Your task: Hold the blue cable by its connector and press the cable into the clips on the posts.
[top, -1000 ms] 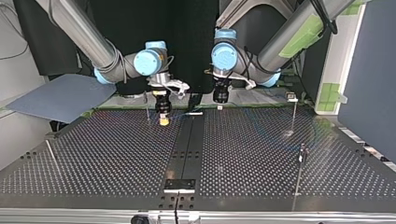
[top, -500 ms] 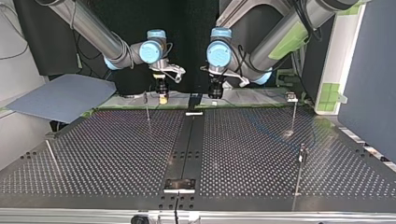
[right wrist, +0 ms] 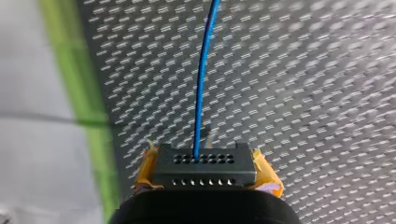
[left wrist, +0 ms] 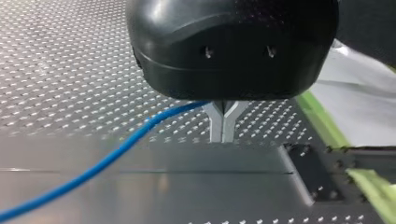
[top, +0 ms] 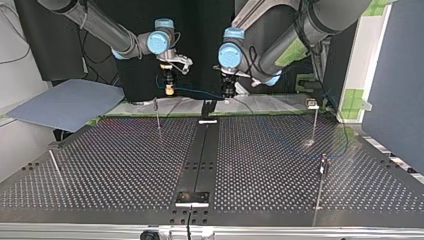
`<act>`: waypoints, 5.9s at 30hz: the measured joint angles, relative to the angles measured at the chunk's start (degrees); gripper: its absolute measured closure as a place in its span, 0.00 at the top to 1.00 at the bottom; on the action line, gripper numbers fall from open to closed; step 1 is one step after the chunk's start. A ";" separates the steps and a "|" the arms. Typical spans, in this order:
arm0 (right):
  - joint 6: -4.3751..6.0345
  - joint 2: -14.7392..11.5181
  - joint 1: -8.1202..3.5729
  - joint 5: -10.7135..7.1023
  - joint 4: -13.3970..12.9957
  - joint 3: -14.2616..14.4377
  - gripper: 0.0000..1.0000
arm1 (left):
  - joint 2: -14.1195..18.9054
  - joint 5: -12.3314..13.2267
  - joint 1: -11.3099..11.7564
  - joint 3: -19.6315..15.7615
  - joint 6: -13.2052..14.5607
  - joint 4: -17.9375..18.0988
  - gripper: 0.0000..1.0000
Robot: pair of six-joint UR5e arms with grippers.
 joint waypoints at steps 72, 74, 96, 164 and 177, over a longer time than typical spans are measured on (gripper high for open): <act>-3.74 4.37 -29.10 -24.67 -18.14 10.49 0.00 | -14.12 -6.01 -12.13 16.00 -2.95 -2.21 0.00; -3.74 4.37 -29.93 -25.64 -17.22 9.61 0.00 | -15.20 -5.95 -12.36 17.14 -3.00 -3.20 0.00; -3.73 4.14 -34.65 -38.16 -9.77 4.80 0.00 | -19.08 -3.71 -12.69 25.25 -4.48 -5.13 0.00; -1.10 2.71 -40.13 -45.07 -3.59 -3.68 0.00 | -28.75 1.27 -12.97 42.53 -5.23 -15.14 0.00; -1.27 2.73 -39.98 -42.98 -2.47 -4.28 0.00 | -30.64 1.37 -12.58 46.15 -4.30 -18.82 0.00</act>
